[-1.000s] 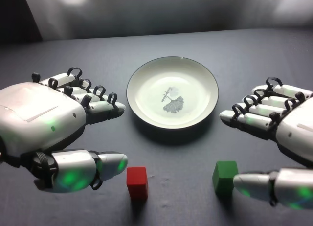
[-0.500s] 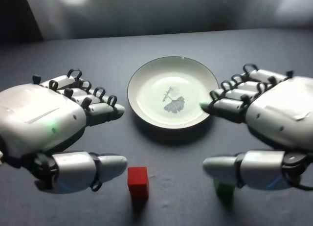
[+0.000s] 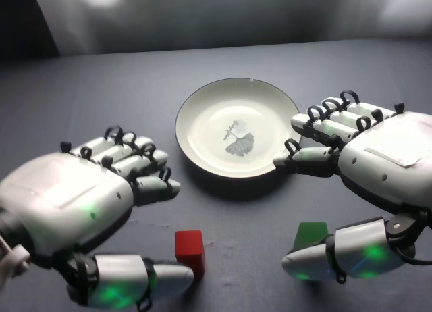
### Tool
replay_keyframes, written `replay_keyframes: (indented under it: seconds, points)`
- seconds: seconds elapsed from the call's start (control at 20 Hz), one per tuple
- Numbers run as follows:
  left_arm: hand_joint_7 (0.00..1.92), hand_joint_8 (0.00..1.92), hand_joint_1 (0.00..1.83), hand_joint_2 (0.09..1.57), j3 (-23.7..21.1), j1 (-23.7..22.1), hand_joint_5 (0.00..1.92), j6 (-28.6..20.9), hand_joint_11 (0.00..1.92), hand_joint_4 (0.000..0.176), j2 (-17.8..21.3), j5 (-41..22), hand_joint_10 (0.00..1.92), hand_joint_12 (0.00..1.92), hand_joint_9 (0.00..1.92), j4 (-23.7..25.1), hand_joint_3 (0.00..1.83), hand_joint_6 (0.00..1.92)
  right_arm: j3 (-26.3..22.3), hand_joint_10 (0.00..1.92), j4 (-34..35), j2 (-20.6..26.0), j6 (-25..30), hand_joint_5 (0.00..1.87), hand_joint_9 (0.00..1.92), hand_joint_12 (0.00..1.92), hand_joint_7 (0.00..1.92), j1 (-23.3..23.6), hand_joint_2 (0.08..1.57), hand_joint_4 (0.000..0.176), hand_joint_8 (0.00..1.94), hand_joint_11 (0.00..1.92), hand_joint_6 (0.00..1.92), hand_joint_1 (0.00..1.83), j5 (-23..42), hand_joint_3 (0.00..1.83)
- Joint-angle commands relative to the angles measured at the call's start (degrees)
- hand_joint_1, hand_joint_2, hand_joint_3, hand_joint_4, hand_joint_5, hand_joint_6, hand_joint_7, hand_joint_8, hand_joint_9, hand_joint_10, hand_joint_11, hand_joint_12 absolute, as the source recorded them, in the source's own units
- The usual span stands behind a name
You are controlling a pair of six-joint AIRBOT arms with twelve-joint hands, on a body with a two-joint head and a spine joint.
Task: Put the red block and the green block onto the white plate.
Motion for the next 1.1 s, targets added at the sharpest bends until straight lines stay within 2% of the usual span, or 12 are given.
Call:
replay_keyframes:
  seconds: [0.0, 0.15, 0.2, 0.35, 0.45, 0.55, 0.6, 0.7, 0.75, 0.9, 0.95, 1.05]
  points:
    - [0.17, 0.0, 0.24, 1.04, 0.0, 0.0, 0.51, -0.2, 0.0, 0.05, -0.2, -6.4, 0.0, 0.15, 0.03, 2.0, 0.0, 0.02, -0.2, 0.0, -2.5, 0.0, -0.4, 0.46, 0.0, 0.0, 0.03, 0.2, 0.77, 0.151, 0.01, 0.0, 0.03, 0.33, 4.9, 0.0]
    - [0.15, 0.0, 0.32, 1.03, 1.2, 0.4, 0.53, -0.1, 0.0, 0.054, -2.8, -6.7, 0.0, 0.1, 0.04, 2.8, 0.0, 0.01, 0.6, 0.0, -2.5, -2.1, -2.2, 0.57, 0.0, 0.0, 0.08, -0.1, 0.78, 0.155, 0.01, 0.0, 0.04, 0.42, 6.9, 0.0]
    - [0.15, 0.0, 0.33, 1.0, 1.5, 0.4, 0.54, -0.1, 0.0, 0.074, -3.4, -6.7, 0.0, 0.2, 0.05, 2.8, 0.0, 0.0, 1.0, 0.0, -2.5, -3.0, -2.4, 0.64, 0.01, 0.0, 0.11, 0.0, 0.78, 0.155, 0.0, 0.0, 0.03, 0.48, 7.3, 0.0]
    - [0.18, 0.0, 0.38, 1.0, 2.9, 0.4, 0.57, -0.1, 0.0, 0.07, -6.0, -8.0, 0.0, 0.18, 0.05, 3.0, 0.0, 0.01, 3.1, 0.0, -2.4, -5.5, -3.6, 0.67, 0.02, 0.0, 0.13, -0.3, 0.78, 0.162, 0.0, 0.0, 0.04, 0.51, 9.0, 0.01]
    - [0.17, 0.0, 0.5, 1.02, 3.6, 0.4, 0.64, 0.0, 0.0, 0.088, -7.2, -8.0, 0.0, 0.02, 0.03, 3.1, 0.0, 0.02, 4.6, 0.0, -2.3, -6.8, -3.6, 0.79, 0.06, 0.0, 0.21, -0.4, 0.81, 0.175, 0.0, 0.0, 0.03, 0.62, 9.2, 0.0]
    - [0.16, 0.0, 0.49, 1.04, 4.3, 0.4, 0.64, 0.0, 0.0, 0.1, -8.1, -8.0, 0.0, 0.0, 0.01, 3.2, 0.01, 0.01, 5.3, 0.01, -2.2, -7.7, -3.7, 0.81, 0.08, 0.0, 0.22, -0.6, 0.82, 0.171, 0.0, 0.0, 0.02, 0.65, 9.3, 0.0]
    - [0.15, 0.0, 0.53, 1.03, 4.8, 0.4, 0.66, 0.0, 0.0, 0.092, -8.7, -8.1, 0.0, 0.0, 0.0, 3.4, 0.0, 0.02, 5.6, 0.0, -2.1, -8.3, -4.1, 0.82, 0.04, 0.0, 0.19, -0.8, 0.8, 0.163, 0.0, 0.0, 0.02, 0.67, 9.6, 0.0]
    - [0.15, 0.0, 0.54, 1.03, 5.6, 0.4, 0.66, 0.0, 0.0, 0.1, -9.6, -8.3, 0.0, 0.0, 0.0, 3.5, 0.0, 0.02, 6.0, 0.0, -2.0, -9.1, -4.8, 0.81, 0.04, 0.0, 0.18, -1.6, 0.8, 0.168, 0.0, 0.0, 0.02, 0.67, 10.2, 0.0]
    - [0.15, 0.0, 0.53, 1.03, 6.0, 0.4, 0.67, 0.0, 0.0, 0.113, -10.1, -8.5, 0.0, 0.0, 0.01, 3.6, 0.0, 0.02, 6.2, 0.0, -2.0, -9.6, -5.0, 0.83, 0.04, 0.0, 0.19, -2.0, 0.79, 0.149, 0.0, 0.0, 0.03, 0.73, 10.4, 0.0]
    - [0.17, 0.01, 0.61, 1.0, 6.8, 0.4, 0.71, 0.2, 0.0, 0.114, -11.0, -8.5, 0.01, 0.0, 0.02, 3.6, 0.0, 0.03, 7.8, 0.01, -2.0, -11.4, -5.1, 0.84, 0.03, 0.0, 0.18, -2.5, 0.79, 0.139, 0.0, 0.0, 0.02, 0.81, 11.1, 0.0]
    - [0.2, 0.02, 0.6, 1.01, 7.1, 0.5, 0.71, 0.3, 0.0, 0.139, -11.3, -8.5, 0.0, 0.0, 0.01, 3.6, 0.0, 0.03, 8.3, 0.01, -2.0, -11.8, -5.1, 0.84, 0.05, 0.0, 0.19, -2.5, 0.79, 0.112, 0.01, 0.0, 0.02, 0.88, 11.6, 0.0]
    - [0.23, 0.02, 0.63, 1.02, 7.6, 0.5, 0.72, 0.4, 0.0, 0.153, -11.6, -8.5, 0.0, 0.0, 0.0, 3.7, 0.0, 0.02, 9.0, 0.01, -2.0, -12.5, -5.1, 0.86, 0.05, 0.0, 0.21, -2.5, 0.79, 0.085, 0.01, 0.0, 0.02, 0.97, 11.6, 0.0]
